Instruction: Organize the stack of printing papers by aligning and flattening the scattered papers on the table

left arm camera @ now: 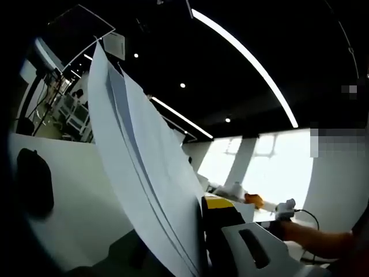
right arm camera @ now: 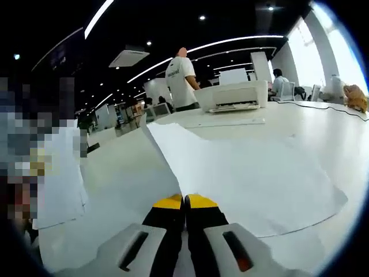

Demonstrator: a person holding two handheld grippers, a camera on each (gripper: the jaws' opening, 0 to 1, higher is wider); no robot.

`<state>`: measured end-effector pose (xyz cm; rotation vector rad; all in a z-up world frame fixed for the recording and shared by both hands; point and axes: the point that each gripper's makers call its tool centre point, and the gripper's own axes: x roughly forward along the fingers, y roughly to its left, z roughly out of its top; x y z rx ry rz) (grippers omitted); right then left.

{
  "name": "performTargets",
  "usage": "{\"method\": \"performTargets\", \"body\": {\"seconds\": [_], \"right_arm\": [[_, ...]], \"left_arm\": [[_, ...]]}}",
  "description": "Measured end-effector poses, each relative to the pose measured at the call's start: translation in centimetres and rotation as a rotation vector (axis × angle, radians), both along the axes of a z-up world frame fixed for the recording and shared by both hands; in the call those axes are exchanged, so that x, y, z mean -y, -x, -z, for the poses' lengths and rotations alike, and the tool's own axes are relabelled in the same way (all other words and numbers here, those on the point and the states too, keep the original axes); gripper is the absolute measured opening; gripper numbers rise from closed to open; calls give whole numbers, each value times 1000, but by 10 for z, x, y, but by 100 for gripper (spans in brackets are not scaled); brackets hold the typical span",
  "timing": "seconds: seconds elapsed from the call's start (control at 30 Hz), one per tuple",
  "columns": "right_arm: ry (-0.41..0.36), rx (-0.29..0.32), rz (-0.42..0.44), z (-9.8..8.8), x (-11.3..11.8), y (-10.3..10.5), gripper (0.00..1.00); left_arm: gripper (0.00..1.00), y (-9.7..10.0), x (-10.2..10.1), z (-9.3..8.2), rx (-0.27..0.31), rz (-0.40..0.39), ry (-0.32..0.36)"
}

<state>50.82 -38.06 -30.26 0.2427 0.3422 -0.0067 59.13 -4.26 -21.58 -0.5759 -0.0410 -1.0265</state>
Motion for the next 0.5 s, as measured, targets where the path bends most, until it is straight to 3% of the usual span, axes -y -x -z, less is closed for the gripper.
{"method": "performTargets", "body": {"seconds": [0.5], "right_arm": [[0, 1, -2, 0, -3, 1, 0]], "left_arm": [[9, 0, 0, 0, -1, 4, 2]]}}
